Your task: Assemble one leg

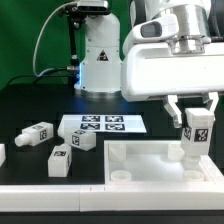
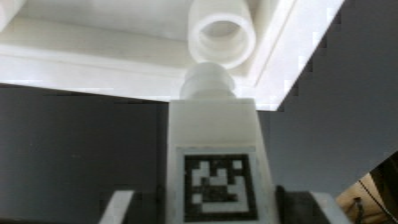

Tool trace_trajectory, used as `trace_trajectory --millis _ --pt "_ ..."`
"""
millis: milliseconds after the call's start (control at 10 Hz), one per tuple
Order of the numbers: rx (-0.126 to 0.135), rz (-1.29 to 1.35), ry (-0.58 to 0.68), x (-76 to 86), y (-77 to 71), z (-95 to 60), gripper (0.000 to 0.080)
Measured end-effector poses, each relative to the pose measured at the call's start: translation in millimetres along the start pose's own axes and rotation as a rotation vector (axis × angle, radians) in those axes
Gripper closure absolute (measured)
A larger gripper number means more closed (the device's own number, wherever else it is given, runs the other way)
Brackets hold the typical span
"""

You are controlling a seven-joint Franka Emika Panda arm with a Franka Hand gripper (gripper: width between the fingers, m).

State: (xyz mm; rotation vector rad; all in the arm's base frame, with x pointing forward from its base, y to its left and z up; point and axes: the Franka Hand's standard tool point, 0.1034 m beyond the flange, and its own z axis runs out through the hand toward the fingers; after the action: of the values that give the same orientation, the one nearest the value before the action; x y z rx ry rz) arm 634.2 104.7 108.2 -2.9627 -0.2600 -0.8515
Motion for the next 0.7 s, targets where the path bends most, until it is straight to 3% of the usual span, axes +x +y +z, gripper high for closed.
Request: trace_trajectory --millis 700 --pt "0.006 -0.007 -0.031 -19.2 -6.9 17.5 0.0515"
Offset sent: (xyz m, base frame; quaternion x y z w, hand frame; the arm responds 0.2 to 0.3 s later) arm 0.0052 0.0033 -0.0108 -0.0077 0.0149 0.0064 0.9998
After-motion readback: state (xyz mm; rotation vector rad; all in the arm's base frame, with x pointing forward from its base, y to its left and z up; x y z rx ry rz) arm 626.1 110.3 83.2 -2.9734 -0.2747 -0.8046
